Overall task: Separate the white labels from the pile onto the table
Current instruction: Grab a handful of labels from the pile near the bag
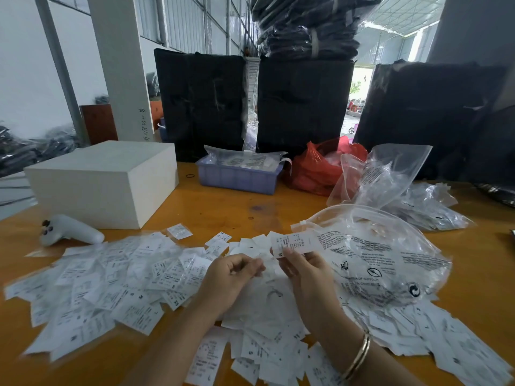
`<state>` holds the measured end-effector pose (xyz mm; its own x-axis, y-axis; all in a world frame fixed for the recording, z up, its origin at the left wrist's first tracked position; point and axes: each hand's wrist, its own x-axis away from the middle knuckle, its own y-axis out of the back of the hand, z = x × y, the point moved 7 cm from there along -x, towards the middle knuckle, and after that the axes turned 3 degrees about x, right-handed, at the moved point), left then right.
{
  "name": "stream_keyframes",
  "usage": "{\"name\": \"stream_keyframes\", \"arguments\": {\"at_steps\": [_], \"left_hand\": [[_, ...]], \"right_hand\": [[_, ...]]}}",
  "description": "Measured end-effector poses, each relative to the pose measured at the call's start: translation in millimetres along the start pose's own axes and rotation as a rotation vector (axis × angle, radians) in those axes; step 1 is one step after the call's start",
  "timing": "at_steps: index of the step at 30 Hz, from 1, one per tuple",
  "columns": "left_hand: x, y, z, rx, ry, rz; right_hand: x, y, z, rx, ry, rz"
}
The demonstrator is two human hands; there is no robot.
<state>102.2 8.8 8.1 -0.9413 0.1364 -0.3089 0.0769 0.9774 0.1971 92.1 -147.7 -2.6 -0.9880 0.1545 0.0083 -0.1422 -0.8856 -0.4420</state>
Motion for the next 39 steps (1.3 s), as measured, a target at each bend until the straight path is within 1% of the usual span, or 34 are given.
{"name": "stream_keyframes", "arguments": {"at_steps": [6, 11, 16, 21, 23, 26, 28, 29, 32, 35, 39], "left_hand": [[-0.7, 0.2, 0.1, 0.001, 0.014, -0.015], [1.2, 3.8, -1.0, 0.015, 0.008, -0.041], [1.2, 8.2, 0.6, 0.023, 0.038, -0.097], [0.9, 10.9, 1.8, 0.018, 0.04, -0.13], [0.1, 11.4, 3.0, 0.016, 0.044, -0.129], [-0.3, 9.2, 3.5, 0.013, 0.045, -0.105], [-0.2, 6.2, 2.1, 0.009, 0.036, -0.081], [0.1, 4.8, 1.3, 0.004, 0.031, -0.069], [0.5, 3.4, -0.1, 0.0, 0.017, -0.056], [0.3, 6.0, 0.4, 0.025, 0.024, -0.08], [-0.4, 8.4, 2.4, 0.036, 0.035, -0.102]], "right_hand": [[2.8, -8.2, -1.1, 0.042, 0.008, 0.056], [4.7, -8.6, -4.2, 0.179, -0.002, 0.083], [1.7, -0.1, -3.3, 0.235, -0.007, 0.003], [0.7, -0.8, -2.8, 0.282, 0.016, 0.017], [-0.7, 2.0, -3.4, 0.311, 0.027, -0.013], [-2.7, 8.4, -0.1, 0.222, 0.051, -0.08], [-2.9, 9.4, 1.7, 0.146, 0.04, -0.091], [-3.2, 9.9, 1.5, 0.151, 0.034, -0.092], [-2.9, 8.7, -1.7, 0.242, 0.018, -0.079], [-2.6, 7.4, -2.6, 0.348, 0.028, -0.057], [-3.1, 7.1, -2.0, 0.367, 0.045, -0.047]]}}
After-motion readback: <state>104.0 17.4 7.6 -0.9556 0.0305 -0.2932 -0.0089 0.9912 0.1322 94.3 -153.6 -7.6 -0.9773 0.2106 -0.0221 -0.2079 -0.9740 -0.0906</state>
